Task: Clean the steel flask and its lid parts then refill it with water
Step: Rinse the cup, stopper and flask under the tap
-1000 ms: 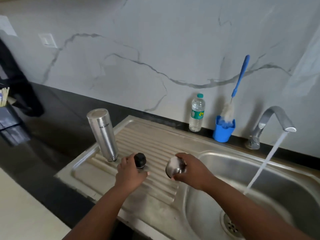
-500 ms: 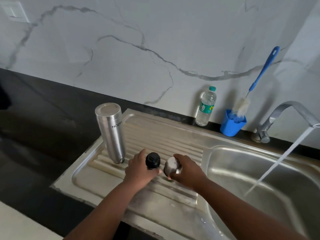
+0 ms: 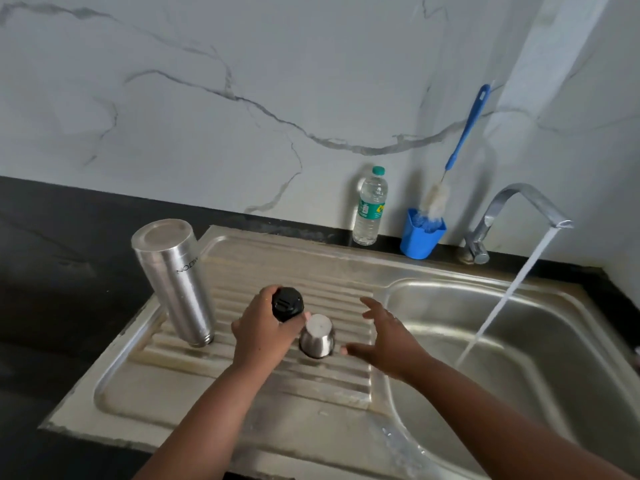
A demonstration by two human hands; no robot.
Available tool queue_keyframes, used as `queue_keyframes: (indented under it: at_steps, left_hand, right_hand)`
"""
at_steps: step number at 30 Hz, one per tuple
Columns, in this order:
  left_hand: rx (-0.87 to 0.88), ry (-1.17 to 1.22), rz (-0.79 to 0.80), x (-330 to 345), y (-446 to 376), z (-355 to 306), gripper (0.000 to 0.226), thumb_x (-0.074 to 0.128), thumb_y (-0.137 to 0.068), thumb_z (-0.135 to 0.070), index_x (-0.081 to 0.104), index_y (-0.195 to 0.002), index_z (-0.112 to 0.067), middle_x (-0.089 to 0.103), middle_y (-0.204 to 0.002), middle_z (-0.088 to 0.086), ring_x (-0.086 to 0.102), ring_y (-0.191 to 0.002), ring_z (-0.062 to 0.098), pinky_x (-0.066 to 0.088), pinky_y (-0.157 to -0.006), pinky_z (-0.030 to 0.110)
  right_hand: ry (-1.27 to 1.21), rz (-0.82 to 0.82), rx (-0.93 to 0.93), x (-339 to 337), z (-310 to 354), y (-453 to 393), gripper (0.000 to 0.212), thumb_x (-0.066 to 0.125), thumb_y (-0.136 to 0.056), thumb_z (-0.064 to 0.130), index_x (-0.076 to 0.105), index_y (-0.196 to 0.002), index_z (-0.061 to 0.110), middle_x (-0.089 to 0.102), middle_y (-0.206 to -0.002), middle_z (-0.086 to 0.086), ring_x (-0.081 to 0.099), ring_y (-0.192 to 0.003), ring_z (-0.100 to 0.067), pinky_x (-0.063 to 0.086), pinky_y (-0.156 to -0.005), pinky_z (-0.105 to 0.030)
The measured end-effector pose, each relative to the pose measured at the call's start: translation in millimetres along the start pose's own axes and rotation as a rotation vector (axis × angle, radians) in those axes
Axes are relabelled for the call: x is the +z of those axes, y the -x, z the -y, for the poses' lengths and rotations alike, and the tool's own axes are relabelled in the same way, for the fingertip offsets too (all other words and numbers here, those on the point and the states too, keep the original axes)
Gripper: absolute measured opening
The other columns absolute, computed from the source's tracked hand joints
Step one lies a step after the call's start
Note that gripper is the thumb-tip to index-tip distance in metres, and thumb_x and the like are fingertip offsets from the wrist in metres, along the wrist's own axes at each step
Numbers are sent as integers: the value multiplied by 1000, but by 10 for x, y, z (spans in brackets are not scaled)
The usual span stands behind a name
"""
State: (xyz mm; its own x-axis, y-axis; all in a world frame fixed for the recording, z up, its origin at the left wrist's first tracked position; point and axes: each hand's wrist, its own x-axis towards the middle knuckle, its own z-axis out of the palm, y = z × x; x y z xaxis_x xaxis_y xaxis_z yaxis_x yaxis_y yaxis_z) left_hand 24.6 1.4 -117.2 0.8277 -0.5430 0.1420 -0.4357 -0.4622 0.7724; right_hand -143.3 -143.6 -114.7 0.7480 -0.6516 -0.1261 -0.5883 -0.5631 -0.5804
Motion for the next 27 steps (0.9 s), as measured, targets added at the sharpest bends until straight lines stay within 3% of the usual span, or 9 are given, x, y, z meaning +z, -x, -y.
queue_keyframes:
  at_steps: [4,7,9,11,13,16,18,23,27]
  left_hand:
    - [142,228,64,171,29,-653,48,82,-74,-42,50,-110,-40,58,-97,-24,57,-101,10,41,-103,46]
    - [219,336,195,514,112,-1080,54,83,-74,-39,53,-119,-33,61,-106,-18,59,-104,8,45,-92,24]
    - [202,370,325,847,205,-1305,60,84,-73,-39,52,-123,-32,62,-110,-15,60,-102,5,45,-86,16]
    - [109,466,421,1233,332,-1494,67,86,-62,-47,54,-119,-32,66,-108,-13,64,-100,7,50,-90,25]
    - [-51,569,486,1626,449,-1671,66,84,-56,-51,60,-113,-26,71,-102,-7,68,-94,11,53,-85,29]
    - [-414,732,637,2108,544,-1961,41,79,-78,-38,64,-106,-11,69,-85,2,63,-67,10,49,-61,22]
    - [-611,832,702,2353,530,-2134,26,75,-84,-31,66,-100,-12,67,-80,5,60,-63,12,48,-57,21]
    - [-699,838,689,2800,416,-2405,26,75,-83,-29,64,-98,-11,65,-85,6,56,-67,12,45,-57,20]
    - [-730,875,633,2998,349,-2469,23,72,-86,-26,64,-101,-9,65,-84,8,57,-65,14,46,-51,20]
  right_hand:
    - [-35,-93,88,-301,-309,148,90,75,-74,52,25,-147,32,45,-142,2,44,-128,-15,39,-104,-32]
    - [-62,-169,156,-520,-640,268,75,72,-81,47,32,-143,30,43,-141,0,47,-124,-15,42,-92,-24]
    - [-94,-195,206,-672,-906,341,68,70,-83,45,37,-140,29,44,-140,0,50,-122,-16,44,-93,-27]
    - [-128,-215,263,-830,-1189,408,60,68,-85,42,41,-137,28,48,-137,-1,51,-121,-17,45,-98,-33]
    - [-173,-254,328,-995,-1482,470,53,65,-88,36,44,-136,24,51,-134,-3,54,-117,-19,44,-96,-31]
    - [-257,-316,409,-1232,-1888,549,47,61,-92,28,46,-135,18,53,-133,-4,55,-112,-19,40,-83,-25]
    - [-314,-322,413,-1366,-2127,562,44,58,-94,23,47,-136,17,54,-134,-4,55,-110,-17,37,-83,-22]
    - [-416,-295,284,-1553,-2450,428,50,53,-92,7,46,-141,15,50,-142,-2,47,-129,-15,34,-105,-24]
    - [-558,-250,197,-1621,-2443,248,46,52,-94,7,49,-135,25,57,-131,3,51,-126,-14,39,-104,-28]
